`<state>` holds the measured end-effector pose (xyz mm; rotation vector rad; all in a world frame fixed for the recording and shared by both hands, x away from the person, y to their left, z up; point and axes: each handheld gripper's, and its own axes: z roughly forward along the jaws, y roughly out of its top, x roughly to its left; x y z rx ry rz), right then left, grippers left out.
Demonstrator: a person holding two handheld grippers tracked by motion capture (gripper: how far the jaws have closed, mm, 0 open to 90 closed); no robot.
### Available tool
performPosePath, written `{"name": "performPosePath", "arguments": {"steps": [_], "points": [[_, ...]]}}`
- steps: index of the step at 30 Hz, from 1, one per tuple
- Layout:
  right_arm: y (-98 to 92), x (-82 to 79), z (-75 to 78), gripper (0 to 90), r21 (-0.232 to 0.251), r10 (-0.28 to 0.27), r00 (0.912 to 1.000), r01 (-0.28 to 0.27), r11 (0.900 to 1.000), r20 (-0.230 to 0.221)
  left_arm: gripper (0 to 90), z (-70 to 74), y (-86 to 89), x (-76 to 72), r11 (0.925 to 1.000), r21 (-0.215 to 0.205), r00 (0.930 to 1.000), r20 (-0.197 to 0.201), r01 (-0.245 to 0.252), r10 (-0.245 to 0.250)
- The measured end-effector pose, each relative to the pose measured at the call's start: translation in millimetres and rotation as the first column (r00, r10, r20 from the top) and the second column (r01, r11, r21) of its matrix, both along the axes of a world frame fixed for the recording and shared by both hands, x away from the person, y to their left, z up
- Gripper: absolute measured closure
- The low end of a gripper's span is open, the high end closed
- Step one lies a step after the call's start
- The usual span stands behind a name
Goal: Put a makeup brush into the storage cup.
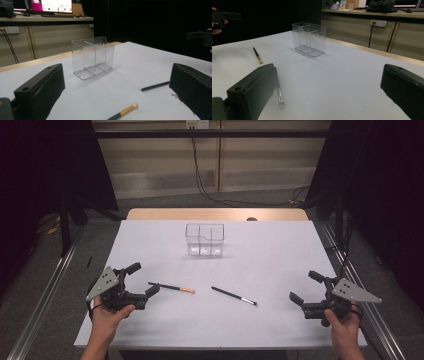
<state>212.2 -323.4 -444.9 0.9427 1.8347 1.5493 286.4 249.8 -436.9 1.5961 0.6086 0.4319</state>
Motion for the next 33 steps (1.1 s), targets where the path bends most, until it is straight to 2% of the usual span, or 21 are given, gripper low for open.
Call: {"name": "performPosePath", "arguments": {"steps": [1, 10, 17, 33], "points": [[0.0, 0.0, 0.0, 0.0, 0.0, 0.0, 1.0, 0.0, 1.0, 0.0, 0.0, 0.4, -1.1, 0.9, 1.0, -0.008, 1.0, -0.004, 0.001, -0.001], [0.7, 0.5, 0.0, 0.0, -0.001, 0.0, 1.0, 0.0, 1.0, 0.001, 0.0, 3.2, -15.7, 15.3, 0.9998, 0.008, 0.9998, 0.0, 0.018, -0.018], [0.7, -0.2, 0.5, 0.0, -0.004, 0.005, 1.0, -0.005, 1.0, 0.005, 0.0, 4.4, -28.3, 25.7, 0.9992, -0.009, 0.9992, 0.004, 0.039, -0.039], [0.4, -0.1, 0.1, 0.0, -0.011, 0.008, 1.0, -0.008, 1.0, 0.004, 0.0, -1.0, -58.9, 45.2, 0.9968, -0.008, 0.9967, -0.009, 0.08, -0.08]]}}
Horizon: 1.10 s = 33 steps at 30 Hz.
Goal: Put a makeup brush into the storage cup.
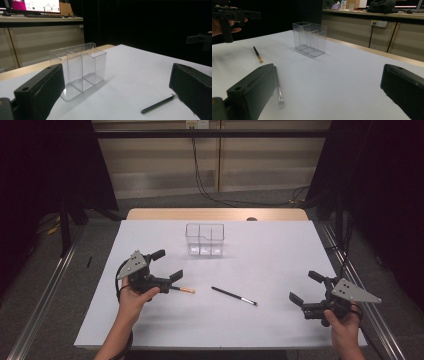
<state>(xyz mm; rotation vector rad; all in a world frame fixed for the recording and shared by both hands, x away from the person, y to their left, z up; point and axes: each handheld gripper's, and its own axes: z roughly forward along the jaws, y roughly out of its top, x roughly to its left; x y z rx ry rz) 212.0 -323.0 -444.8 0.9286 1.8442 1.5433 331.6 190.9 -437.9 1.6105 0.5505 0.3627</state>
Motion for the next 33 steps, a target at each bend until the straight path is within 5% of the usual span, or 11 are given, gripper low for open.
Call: {"name": "performPosePath", "arguments": {"steps": [9, 13, 23, 33], "points": [[0.2, 0.0, -0.2, 0.0, 0.001, 0.0, 1.0, 0.0, 1.0, 0.0, 0.0, -3.7, -1.2, 3.2, 0.9986, 0.052, 0.9998, -0.018, 0.004, -0.003], [0.6, 0.2, -0.1, 0.0, -0.001, 0.002, 1.0, -0.002, 1.0, -0.001, 0.0, -3.8, -1.5, 5.9, 0.9991, 0.042, 0.9992, -0.039, 0.01, -0.008], [-1.6, 0.0, -0.1, 0.0, 0.002, 0.0, 1.0, 0.0, 1.0, -0.001, 0.0, -6.3, -5.0, 14.3, 0.9911, 0.127, 0.9952, -0.094, 0.038, -0.026], [-1.7, 0.6, 0.2, 0.0, 0.001, 0.003, 1.0, -0.003, 1.0, 0.0, 0.0, -7.5, -5.0, 23.2, 0.9696, 0.219, 0.9736, -0.221, 0.108, -0.059]]}}
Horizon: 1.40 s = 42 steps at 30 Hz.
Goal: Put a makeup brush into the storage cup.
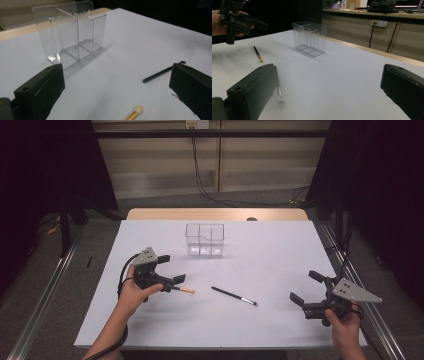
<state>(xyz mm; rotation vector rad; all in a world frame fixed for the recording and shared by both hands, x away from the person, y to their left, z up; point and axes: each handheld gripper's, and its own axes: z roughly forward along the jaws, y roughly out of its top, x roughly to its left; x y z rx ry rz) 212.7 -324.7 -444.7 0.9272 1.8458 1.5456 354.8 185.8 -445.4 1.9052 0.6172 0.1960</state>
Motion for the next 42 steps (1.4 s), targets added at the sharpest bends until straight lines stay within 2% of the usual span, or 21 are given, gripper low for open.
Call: {"name": "performPosePath", "arguments": {"steps": [3, 5, 8, 13, 17, 21, 24, 29, 30, 31, 32, 35, 36, 37, 38, 39, 41, 42], "points": [[0.0, 0.1, -0.1, 0.0, -0.001, 0.001, 1.0, -0.001, 1.0, 0.0, 0.0, -1.9, -0.5, 2.5, 0.9992, 0.039, 0.9991, -0.042, 0.01, -0.008], [0.1, 0.0, -0.1, 0.0, -0.001, 0.0, 1.0, 0.0, 1.0, -0.001, 0.0, -3.7, -2.0, 4.3, 0.9977, 0.066, 0.9966, -0.083, 0.012, -0.007], [0.2, -0.1, -0.1, 0.0, -0.002, 0.001, 1.0, -0.001, 1.0, -0.001, 0.0, -5.3, -3.8, 5.4, 0.9942, 0.104, 0.9931, -0.117, 0.025, -0.013], [0.3, -0.2, 0.0, 0.0, -0.003, 0.002, 1.0, -0.002, 1.0, -0.002, 0.0, -4.3, -6.5, 7.7, 0.9849, 0.168, 0.9899, -0.141, 0.043, -0.019], [0.2, -0.1, 0.1, 0.0, -0.003, 0.003, 1.0, -0.003, 1.0, -0.002, 0.0, -2.5, -9.2, 9.8, 0.9739, 0.22, 0.9864, -0.163, 0.057, -0.021], [0.1, -0.2, 0.0, 0.0, -0.002, 0.004, 1.0, -0.004, 1.0, -0.002, 0.0, -1.5, -13.5, 11.2, 0.9523, 0.29, 0.9786, -0.202, 0.096, -0.037], [0.4, -0.2, 0.0, 0.0, -0.003, 0.004, 1.0, -0.004, 1.0, -0.003, 0.0, -0.4, -16.7, 12.4, 0.9384, 0.326, 0.9753, -0.216, 0.115, -0.044], [0.5, 0.0, 0.1, 0.0, -0.007, 0.005, 1.0, -0.005, 1.0, -0.001, 0.0, 1.9, -21.0, 15.3, 0.9211, 0.362, 0.9701, -0.236, 0.143, -0.058], [0.5, 0.0, 0.1, 0.0, -0.006, 0.006, 1.0, -0.006, 1.0, 0.0, 0.0, 2.4, -21.9, 16.1, 0.9157, 0.373, 0.9689, -0.24, 0.15, -0.061], [0.4, 0.0, 0.1, 0.0, -0.006, 0.006, 1.0, -0.006, 1.0, 0.0, 0.0, 2.5, -23.3, 16.3, 0.9141, 0.378, 0.9683, -0.244, 0.147, -0.055], [0.4, -0.1, 0.1, 0.0, -0.006, 0.006, 1.0, -0.006, 1.0, 0.0, 0.0, 3.2, -23.7, 17.7, 0.9046, 0.397, 0.968, -0.243, 0.156, -0.061], [0.3, -0.1, 0.3, 0.0, -0.007, 0.006, 1.0, -0.006, 1.0, 0.0, 0.0, 3.2, -26.0, 19.7, 0.8995, 0.407, 0.9656, -0.254, 0.16, -0.057], [0.3, -0.1, 0.3, 0.0, -0.007, 0.007, 1.0, -0.007, 1.0, 0.0, 0.0, 3.0, -26.5, 20.5, 0.8932, 0.42, 0.9662, -0.251, 0.162, -0.057], [0.4, -0.1, 0.3, 0.0, -0.007, 0.007, 1.0, -0.007, 1.0, 0.0, 0.0, 2.3, -27.4, 20.6, 0.894, 0.42, 0.9651, -0.257, 0.157, -0.049], [0.6, -0.3, 0.3, 0.0, -0.007, 0.008, 1.0, -0.008, 1.0, -0.002, 0.0, 2.5, -26.9, 21.9, 0.8829, 0.437, 0.9646, -0.257, 0.172, -0.06], [0.8, -0.4, 0.4, 0.0, -0.008, 0.008, 1.0, -0.008, 1.0, -0.003, 0.0, 1.8, -27.7, 21.5, 0.8848, 0.436, 0.9636, -0.262, 0.166, -0.052], [0.9, -0.5, 0.4, 0.0, -0.008, 0.01, 0.9999, -0.01, 1.0, -0.002, 0.0, 1.4, -28.1, 22.1, 0.876, 0.449, 0.9623, -0.266, 0.177, -0.058], [0.8, -0.5, 0.4, 0.0, -0.009, 0.009, 1.0, -0.009, 1.0, -0.003, 0.0, 1.3, -28.1, 22.9, 0.8667, 0.463, 0.961, -0.269, 0.186, -0.063]]}}
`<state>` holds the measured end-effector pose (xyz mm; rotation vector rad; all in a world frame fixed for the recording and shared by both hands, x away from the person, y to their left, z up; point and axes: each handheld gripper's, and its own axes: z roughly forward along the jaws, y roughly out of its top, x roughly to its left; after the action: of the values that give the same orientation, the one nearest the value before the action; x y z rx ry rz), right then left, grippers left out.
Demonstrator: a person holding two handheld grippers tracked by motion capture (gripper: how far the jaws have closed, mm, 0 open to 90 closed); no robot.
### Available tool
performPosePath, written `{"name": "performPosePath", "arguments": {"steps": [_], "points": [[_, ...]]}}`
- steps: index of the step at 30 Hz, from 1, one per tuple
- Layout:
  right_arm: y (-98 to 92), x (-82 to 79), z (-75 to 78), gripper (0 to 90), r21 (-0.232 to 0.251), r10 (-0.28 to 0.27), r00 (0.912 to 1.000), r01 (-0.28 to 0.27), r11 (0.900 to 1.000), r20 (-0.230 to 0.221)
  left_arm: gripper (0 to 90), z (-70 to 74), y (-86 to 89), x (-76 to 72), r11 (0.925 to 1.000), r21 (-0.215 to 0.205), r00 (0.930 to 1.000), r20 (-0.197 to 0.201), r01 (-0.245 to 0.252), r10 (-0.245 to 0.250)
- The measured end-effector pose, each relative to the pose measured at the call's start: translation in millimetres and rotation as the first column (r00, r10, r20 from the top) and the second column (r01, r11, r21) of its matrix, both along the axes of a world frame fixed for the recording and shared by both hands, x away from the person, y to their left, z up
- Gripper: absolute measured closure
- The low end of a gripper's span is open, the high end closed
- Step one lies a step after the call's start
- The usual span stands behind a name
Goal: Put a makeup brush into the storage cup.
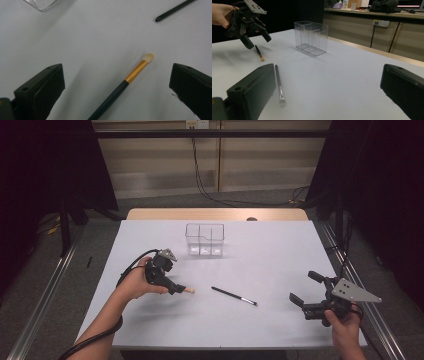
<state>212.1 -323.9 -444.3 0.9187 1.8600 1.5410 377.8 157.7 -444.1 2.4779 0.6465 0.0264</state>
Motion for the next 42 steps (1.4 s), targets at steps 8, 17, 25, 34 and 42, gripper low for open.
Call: {"name": "performPosePath", "arguments": {"steps": [8, 17, 25, 34, 42], "points": [[-0.2, 0.2, 0.0, 0.0, -0.001, 0.001, 1.0, -0.001, 1.0, -0.002, 0.0, 0.0, -1.7, 1.6, 0.9969, 0.078, 0.9999, -0.008, 0.015, -0.014], [0.5, 0.3, -0.3, 0.0, 0.0, 0.004, 1.0, -0.004, 1.0, -0.004, 1.0, -4.1, -7.8, 0.5, 0.9847, 0.163, 0.9981, -0.019, 0.062, -0.059], [0.8, 0.4, -0.4, 0.0, -0.001, 0.006, 1.0, -0.006, 1.0, -0.004, 11.2, -7.4, -8.8, 1.0, 0.976, 0.194, 0.9949, -0.032, 0.1, -0.095], [1.2, 1.2, -0.9, 0.0, -0.007, 0.008, 0.9999, -0.008, 1.0, -0.007, 20.8, -9.8, -15.4, 1.3, 0.9638, 0.235, 0.9918, -0.05, 0.126, -0.118], [1.7, 1.5, -1.4, 0.0, -0.01, 0.012, 0.9999, -0.012, 1.0, -0.011, 33.0, -7.0, -17.0, 2.5, 0.9557, 0.253, 0.9886, -0.053, 0.15, -0.141]]}}
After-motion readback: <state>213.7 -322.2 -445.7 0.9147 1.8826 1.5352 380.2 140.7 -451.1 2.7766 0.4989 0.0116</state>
